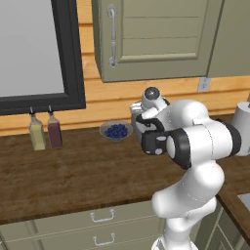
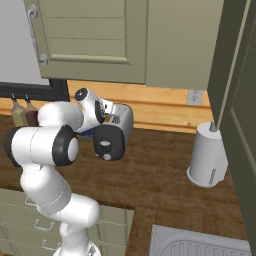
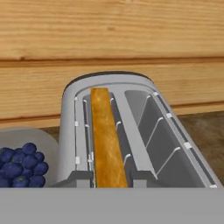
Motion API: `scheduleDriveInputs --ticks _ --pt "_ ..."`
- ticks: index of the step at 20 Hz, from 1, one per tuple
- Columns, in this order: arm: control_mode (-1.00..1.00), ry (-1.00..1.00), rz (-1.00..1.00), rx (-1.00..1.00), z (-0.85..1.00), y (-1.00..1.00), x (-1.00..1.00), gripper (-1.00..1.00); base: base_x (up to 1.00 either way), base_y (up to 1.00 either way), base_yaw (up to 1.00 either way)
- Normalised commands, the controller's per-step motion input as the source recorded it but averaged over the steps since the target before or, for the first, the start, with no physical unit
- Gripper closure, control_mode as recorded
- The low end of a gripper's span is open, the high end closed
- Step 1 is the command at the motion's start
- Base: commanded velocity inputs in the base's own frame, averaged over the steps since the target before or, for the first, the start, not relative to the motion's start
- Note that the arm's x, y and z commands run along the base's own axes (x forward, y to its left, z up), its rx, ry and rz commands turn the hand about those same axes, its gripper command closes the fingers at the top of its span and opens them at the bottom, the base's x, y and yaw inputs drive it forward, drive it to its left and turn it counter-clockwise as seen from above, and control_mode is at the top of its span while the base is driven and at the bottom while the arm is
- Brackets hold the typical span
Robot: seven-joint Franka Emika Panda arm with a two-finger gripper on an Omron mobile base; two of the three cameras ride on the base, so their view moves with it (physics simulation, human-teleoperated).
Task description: Start the toaster. Once the lever pops up, take the bread to the plate on the dining counter.
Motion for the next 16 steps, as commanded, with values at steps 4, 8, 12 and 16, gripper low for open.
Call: scheduleDriveInputs --ticks 4,8,12,16 --pt "-1.00 0.00 0.02 0.00 -0.11 0.00 0.00 1.00 0.00 0.00 0.00" --pt "-1.00 -0.01 0.04 0.00 -0.02 -0.01 0.00 1.00 0.00 0.00 0.00" --pt "-1.00 -0.09 0.09 0.00 0.03 -0.03 -0.09 1.00 0.00 0.00 0.00" --pt "-1.00 -0.21 0.09 0.00 0.30 0.00 -0.49 1.00 0.00 0.00 0.00"
